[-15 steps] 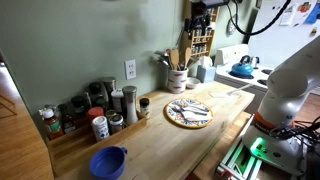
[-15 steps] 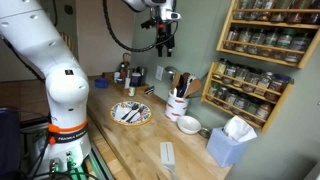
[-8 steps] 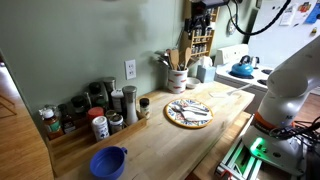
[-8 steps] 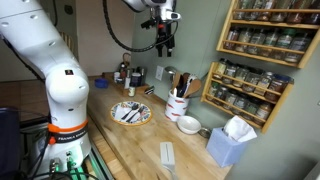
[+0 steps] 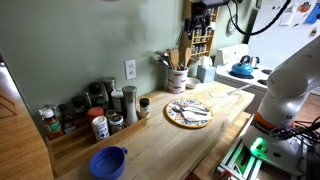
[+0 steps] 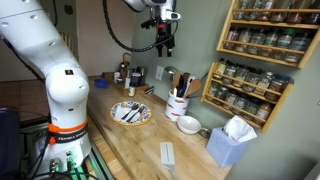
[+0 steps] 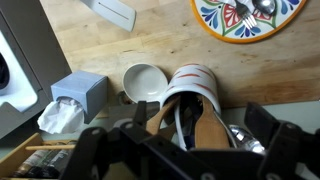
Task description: Remove a wooden cooking stick from the utensil holding cup and place it on the table
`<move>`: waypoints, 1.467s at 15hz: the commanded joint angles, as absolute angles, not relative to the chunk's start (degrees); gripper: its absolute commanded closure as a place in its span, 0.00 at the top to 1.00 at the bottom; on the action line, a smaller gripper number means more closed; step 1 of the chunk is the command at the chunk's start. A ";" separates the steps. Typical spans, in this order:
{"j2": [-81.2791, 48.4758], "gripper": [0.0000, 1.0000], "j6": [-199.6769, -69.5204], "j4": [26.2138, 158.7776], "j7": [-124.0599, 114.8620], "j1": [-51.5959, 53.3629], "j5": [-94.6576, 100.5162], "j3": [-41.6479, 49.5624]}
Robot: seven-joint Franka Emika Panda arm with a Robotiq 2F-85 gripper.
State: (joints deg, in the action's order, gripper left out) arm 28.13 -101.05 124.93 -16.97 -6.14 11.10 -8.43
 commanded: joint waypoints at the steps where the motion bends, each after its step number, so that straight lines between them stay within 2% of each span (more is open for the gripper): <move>1: 23.31 1.00 -99.35 121.55 -25.65 -7.28 12.47 -8.41; 13: 7.20 1.00 -100.07 110.62 -47.66 -9.77 6.42 1.52; 17: 6.30 1.00 -104.17 109.93 -59.78 -9.20 6.55 2.13; 18: 6.97 1.00 -102.12 110.24 -54.64 -8.84 6.69 2.59; 22: 6.53 1.00 -103.49 109.95 -58.58 -8.68 6.69 2.59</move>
State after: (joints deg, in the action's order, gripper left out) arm 6.59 -103.70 110.15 -58.54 -9.70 6.59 1.61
